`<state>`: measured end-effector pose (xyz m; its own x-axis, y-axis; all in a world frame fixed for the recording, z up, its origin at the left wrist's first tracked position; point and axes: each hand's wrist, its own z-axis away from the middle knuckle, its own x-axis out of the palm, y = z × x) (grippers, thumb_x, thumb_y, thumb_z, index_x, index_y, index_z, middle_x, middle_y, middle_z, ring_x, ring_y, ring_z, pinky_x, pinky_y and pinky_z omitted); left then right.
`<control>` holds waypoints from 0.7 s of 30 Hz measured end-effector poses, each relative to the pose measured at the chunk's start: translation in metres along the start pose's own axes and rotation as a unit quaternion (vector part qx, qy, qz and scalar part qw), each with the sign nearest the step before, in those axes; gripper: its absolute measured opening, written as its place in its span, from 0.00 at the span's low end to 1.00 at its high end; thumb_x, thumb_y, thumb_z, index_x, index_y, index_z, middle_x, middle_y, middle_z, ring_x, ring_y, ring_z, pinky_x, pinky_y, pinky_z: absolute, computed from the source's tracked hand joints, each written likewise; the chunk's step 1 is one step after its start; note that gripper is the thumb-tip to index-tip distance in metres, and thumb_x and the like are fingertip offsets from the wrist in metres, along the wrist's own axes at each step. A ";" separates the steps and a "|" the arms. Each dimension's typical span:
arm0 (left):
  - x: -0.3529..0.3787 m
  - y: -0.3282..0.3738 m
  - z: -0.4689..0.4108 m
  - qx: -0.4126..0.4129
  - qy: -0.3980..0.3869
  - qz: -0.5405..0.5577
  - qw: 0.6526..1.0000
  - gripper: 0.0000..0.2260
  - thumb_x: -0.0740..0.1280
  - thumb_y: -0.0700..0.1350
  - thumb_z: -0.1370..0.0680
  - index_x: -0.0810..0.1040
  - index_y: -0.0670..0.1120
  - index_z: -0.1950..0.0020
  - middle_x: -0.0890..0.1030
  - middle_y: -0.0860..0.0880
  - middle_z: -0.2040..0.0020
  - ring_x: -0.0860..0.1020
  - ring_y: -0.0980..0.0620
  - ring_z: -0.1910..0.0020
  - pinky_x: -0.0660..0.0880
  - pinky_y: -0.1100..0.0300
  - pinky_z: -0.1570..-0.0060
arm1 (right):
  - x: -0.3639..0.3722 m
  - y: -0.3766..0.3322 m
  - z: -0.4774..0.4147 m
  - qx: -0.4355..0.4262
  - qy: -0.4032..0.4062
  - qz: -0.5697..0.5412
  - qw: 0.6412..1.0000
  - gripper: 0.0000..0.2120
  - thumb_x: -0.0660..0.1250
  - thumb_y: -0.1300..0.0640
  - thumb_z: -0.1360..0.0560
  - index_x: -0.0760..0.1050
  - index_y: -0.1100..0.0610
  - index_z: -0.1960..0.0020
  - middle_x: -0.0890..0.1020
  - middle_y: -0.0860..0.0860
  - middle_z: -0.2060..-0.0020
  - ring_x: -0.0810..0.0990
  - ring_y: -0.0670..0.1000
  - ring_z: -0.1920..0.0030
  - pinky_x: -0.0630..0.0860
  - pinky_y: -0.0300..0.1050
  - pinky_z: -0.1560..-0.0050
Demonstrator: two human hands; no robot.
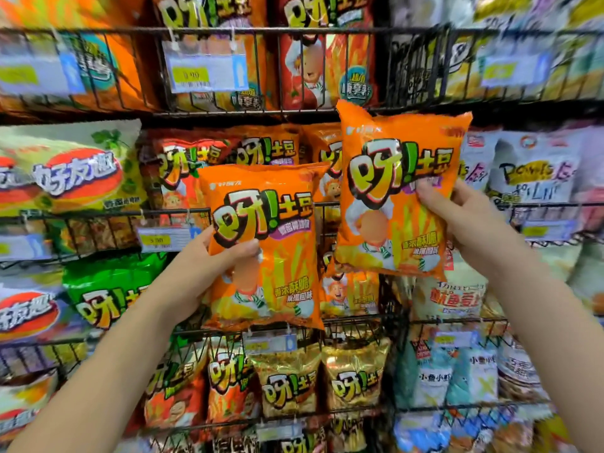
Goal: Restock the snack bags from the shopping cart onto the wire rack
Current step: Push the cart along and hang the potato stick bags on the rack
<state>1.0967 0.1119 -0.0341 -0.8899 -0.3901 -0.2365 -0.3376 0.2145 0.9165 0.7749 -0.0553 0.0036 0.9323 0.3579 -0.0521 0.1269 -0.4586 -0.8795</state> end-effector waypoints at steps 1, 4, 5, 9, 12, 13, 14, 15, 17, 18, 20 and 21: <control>-0.001 0.002 -0.001 0.001 0.000 0.000 1.000 0.37 0.77 0.76 0.48 0.80 0.53 0.50 0.84 0.57 0.57 0.79 0.61 0.66 0.71 0.63 0.63 | -0.001 -0.009 -0.006 -0.016 0.002 -0.001 1.000 0.15 0.70 0.45 0.26 0.78 0.50 0.42 0.88 0.45 0.53 0.87 0.47 0.53 0.83 0.41 0.57; -0.001 0.009 -0.003 0.006 -0.002 0.000 1.000 0.31 0.78 0.71 0.43 0.79 0.51 0.51 0.84 0.57 0.59 0.79 0.61 0.66 0.70 0.64 0.64 | -0.002 -0.036 -0.024 -0.061 0.005 0.002 0.998 0.17 0.71 0.44 0.27 0.78 0.49 0.41 0.88 0.45 0.50 0.87 0.47 0.49 0.83 0.43 0.53; -0.001 0.010 -0.003 0.012 -0.001 0.001 1.000 0.31 0.78 0.71 0.43 0.79 0.50 0.52 0.84 0.57 0.59 0.79 0.61 0.66 0.70 0.65 0.65 | -0.002 -0.043 -0.031 -0.076 0.003 0.009 0.997 0.20 0.72 0.43 0.28 0.78 0.50 0.39 0.87 0.47 0.46 0.86 0.49 0.46 0.83 0.47 0.49; -0.002 0.013 -0.004 0.022 0.016 0.000 1.000 0.38 0.77 0.76 0.48 0.80 0.49 0.51 0.85 0.56 0.58 0.78 0.61 0.67 0.70 0.64 0.66 | 0.001 -0.056 -0.053 -0.121 0.003 0.015 0.992 0.25 0.73 0.42 0.29 0.77 0.51 0.35 0.85 0.51 0.40 0.84 0.53 0.40 0.80 0.55 0.39; -0.005 0.013 -0.005 0.013 0.020 0.008 1.000 0.40 0.77 0.76 0.49 0.80 0.49 0.50 0.85 0.55 0.57 0.78 0.60 0.68 0.69 0.59 0.63 | 0.005 -0.056 -0.064 -0.140 0.003 0.021 0.990 0.24 0.73 0.43 0.26 0.75 0.50 0.34 0.85 0.49 0.39 0.84 0.51 0.39 0.80 0.54 0.37; -0.006 0.013 -0.005 0.014 0.020 0.009 1.000 0.39 0.77 0.76 0.49 0.80 0.49 0.50 0.85 0.55 0.57 0.78 0.60 0.68 0.69 0.59 0.62 | 0.006 -0.055 -0.067 -0.142 0.002 0.021 0.990 0.22 0.72 0.43 0.25 0.75 0.50 0.35 0.85 0.48 0.40 0.84 0.50 0.39 0.80 0.52 0.38; -0.006 0.013 -0.005 0.014 0.019 0.008 1.000 0.39 0.77 0.76 0.48 0.80 0.50 0.50 0.85 0.55 0.57 0.78 0.60 0.67 0.69 0.59 0.62 | 0.008 -0.054 -0.069 -0.142 0.000 0.019 0.990 0.20 0.71 0.44 0.25 0.75 0.48 0.36 0.85 0.47 0.41 0.84 0.49 0.40 0.80 0.51 0.38; -0.007 0.013 -0.005 0.012 0.020 0.007 1.000 0.38 0.77 0.76 0.48 0.80 0.50 0.50 0.85 0.55 0.56 0.78 0.60 0.66 0.69 0.58 0.62 | 0.010 -0.053 -0.070 -0.144 -0.001 0.017 0.989 0.18 0.70 0.44 0.25 0.75 0.47 0.37 0.85 0.45 0.42 0.84 0.48 0.40 0.81 0.50 0.38; -0.008 0.013 -0.005 0.006 0.026 0.008 1.000 0.39 0.78 0.76 0.48 0.80 0.51 0.49 0.85 0.54 0.55 0.79 0.59 0.64 0.69 0.59 0.62 | 0.013 -0.050 -0.074 -0.155 0.001 0.016 0.988 0.18 0.70 0.45 0.25 0.75 0.46 0.37 0.85 0.45 0.42 0.84 0.48 0.39 0.81 0.50 0.39; -0.009 0.012 -0.005 0.004 0.028 0.009 1.000 0.39 0.78 0.76 0.48 0.80 0.51 0.49 0.85 0.54 0.54 0.79 0.58 0.62 0.70 0.59 0.62 | 0.015 -0.049 -0.076 -0.163 0.004 0.014 0.986 0.19 0.70 0.45 0.24 0.74 0.47 0.36 0.84 0.45 0.42 0.84 0.49 0.39 0.81 0.49 0.41; -0.011 0.011 -0.006 0.000 0.032 0.011 0.999 0.39 0.78 0.75 0.48 0.80 0.51 0.47 0.85 0.52 0.53 0.80 0.55 0.59 0.70 0.59 0.63 | 0.016 -0.048 -0.079 -0.181 0.008 0.014 0.983 0.21 0.70 0.47 0.24 0.72 0.50 0.33 0.84 0.46 0.42 0.84 0.48 0.40 0.81 0.44 0.45; -0.011 0.011 -0.006 -0.001 0.034 0.012 0.999 0.40 0.78 0.75 0.48 0.80 0.50 0.47 0.85 0.52 0.52 0.80 0.55 0.58 0.71 0.60 0.63 | 0.016 -0.047 -0.080 -0.189 0.008 0.014 0.982 0.22 0.69 0.48 0.24 0.71 0.50 0.33 0.84 0.46 0.41 0.84 0.48 0.40 0.81 0.43 0.46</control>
<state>1.1050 0.1135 -0.0198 -0.8746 -0.4452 -0.1921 -0.3161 0.2231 0.9221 0.8109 -0.0929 0.0815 0.9422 0.3291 -0.0631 0.2150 -0.7382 -0.6394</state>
